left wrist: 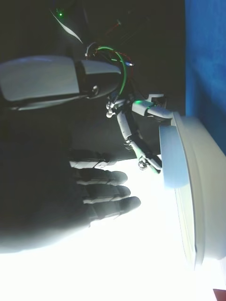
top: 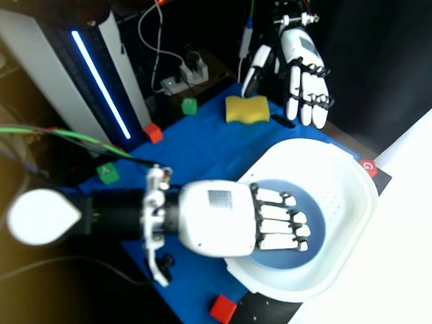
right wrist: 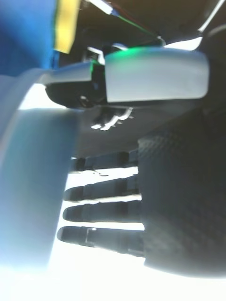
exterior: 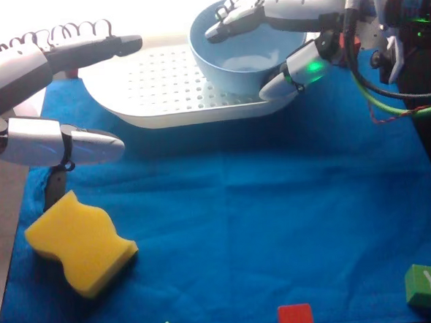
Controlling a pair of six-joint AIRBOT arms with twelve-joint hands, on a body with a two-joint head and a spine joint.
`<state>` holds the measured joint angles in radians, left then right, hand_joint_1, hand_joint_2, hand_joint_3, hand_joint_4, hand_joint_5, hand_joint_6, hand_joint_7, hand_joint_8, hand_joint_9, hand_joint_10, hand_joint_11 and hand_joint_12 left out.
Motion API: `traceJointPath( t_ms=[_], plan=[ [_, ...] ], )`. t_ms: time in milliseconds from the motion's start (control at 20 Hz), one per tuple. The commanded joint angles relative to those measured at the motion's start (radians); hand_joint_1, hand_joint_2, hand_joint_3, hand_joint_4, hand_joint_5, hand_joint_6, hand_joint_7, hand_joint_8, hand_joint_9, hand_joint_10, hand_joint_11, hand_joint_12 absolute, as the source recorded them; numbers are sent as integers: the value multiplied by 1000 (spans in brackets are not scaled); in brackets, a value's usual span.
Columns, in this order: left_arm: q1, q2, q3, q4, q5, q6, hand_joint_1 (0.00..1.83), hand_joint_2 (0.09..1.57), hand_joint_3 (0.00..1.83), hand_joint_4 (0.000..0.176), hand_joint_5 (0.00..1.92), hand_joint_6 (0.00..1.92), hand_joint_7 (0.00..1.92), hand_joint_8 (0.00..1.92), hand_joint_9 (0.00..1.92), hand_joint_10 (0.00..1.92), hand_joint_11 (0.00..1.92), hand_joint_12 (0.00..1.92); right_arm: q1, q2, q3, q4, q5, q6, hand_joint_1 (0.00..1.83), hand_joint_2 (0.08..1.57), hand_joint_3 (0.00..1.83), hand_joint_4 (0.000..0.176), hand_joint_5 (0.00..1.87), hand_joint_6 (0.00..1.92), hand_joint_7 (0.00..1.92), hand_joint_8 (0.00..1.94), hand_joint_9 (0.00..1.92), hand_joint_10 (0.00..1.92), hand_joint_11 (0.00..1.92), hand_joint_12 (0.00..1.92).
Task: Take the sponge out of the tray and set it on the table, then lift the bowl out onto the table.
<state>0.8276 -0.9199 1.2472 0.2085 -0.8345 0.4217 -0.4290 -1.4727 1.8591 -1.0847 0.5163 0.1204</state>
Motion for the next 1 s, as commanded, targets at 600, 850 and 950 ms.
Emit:
traceJointPath(
  t_ms=[600, 850, 950],
  plan=[
    [-15, -22, 10, -36, -119, -11, 750, 1006, 1, 92, 250, 1, 213, 1, 151, 2, 0, 488, 10, -75, 78, -27, -44, 5, 861, 1121, 2, 0, 561, 9, 487, 10, 451, 23, 124, 739],
    [-15, -24, 13, -36, -120, -12, 731, 1008, 1, 82, 263, 3, 231, 3, 169, 3, 0, 545, 10, -86, 82, -50, -54, 8, 1076, 1139, 0, 0, 944, 979, 1210, 46, 1104, 575, 736, 1509],
    [-16, -27, 15, -36, -120, -14, 721, 1013, 2, 92, 253, 1, 220, 2, 159, 1, 0, 525, 10, -87, 82, -52, -54, 8, 1031, 1168, 0, 27, 891, 1114, 1072, 855, 1034, 1447, 923, 1821]
  ],
)
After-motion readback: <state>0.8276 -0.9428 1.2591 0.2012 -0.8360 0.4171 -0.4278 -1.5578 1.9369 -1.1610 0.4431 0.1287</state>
